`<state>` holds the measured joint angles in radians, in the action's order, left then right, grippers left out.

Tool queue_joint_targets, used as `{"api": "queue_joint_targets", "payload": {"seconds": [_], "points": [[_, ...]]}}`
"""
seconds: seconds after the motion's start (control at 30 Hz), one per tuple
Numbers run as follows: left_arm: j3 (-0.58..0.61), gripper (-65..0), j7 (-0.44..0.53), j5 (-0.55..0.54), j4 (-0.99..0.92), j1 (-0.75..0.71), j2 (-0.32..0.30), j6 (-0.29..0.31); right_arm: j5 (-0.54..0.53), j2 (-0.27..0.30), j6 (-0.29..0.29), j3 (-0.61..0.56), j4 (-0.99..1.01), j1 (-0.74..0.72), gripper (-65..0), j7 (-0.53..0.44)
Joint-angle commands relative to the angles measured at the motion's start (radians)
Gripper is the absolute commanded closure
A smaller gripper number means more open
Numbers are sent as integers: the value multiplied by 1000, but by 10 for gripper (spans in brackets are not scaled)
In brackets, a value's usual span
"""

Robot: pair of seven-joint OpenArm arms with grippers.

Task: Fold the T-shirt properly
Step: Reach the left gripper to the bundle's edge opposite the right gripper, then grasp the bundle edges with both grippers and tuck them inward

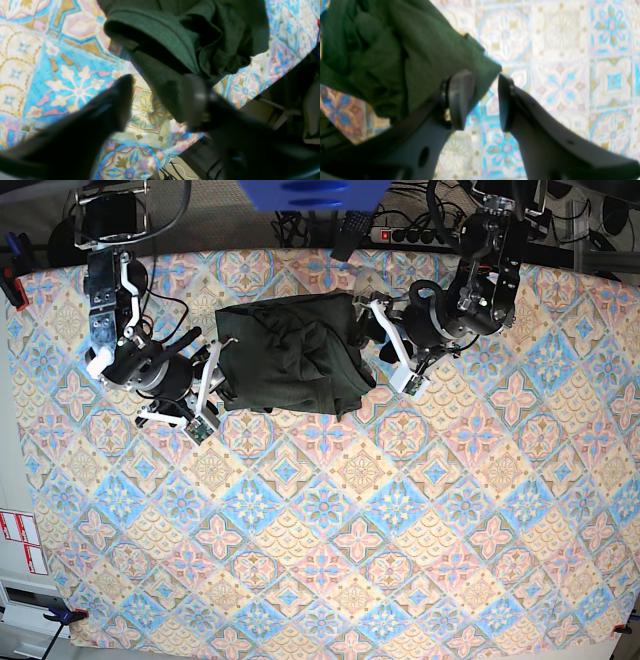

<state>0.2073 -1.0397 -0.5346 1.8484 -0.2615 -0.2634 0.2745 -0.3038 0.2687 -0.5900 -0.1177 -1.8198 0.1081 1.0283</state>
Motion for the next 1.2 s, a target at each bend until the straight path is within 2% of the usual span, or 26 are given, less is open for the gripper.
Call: {"api": "queue_joint_targets", "payload": {"seconds": [0.0,0.07,0.37,0.57,0.67,0.77,0.93,1.0,1.1,1.17], "points": [[13,-421,12,-14,15,8,-1,6,-10,13,0,5,-18,-12,-196,-19],[31,-458,16,-14,15,8,-1,6,-10,13,0,5,-18,-12,-196,-19],[30,-460,19,-18,-74,8,106,6,-10,13,0,5,-18,-17,-196,-21],[19,-460,22,-147,-112,11,138,6,-10,14,0,5,-18,-12,-196,-21],[-32,-460,22,-209,-114,11,169,6,-10,14,0,5,-18,-12,-196,-21],[-79,-459,22,-250,-161,11,174,6,-10,14,0,5,-18,-15,-196,-21],[-122,-380,22,-351,-244,24,172,7,-10,14,0,5,-18,-18,-196,-21],[-124,-317,22,-384,-273,35,169,7,-10,14,0,5,-18,-20,-196,-21],[-118,-189,17,-402,-298,54,169,9,-10,14,0,5,-18,-20,-196,-21],[-118,-162,14,-402,-298,61,171,9,-10,14,0,5,-18,-20,-196,-21]]}}
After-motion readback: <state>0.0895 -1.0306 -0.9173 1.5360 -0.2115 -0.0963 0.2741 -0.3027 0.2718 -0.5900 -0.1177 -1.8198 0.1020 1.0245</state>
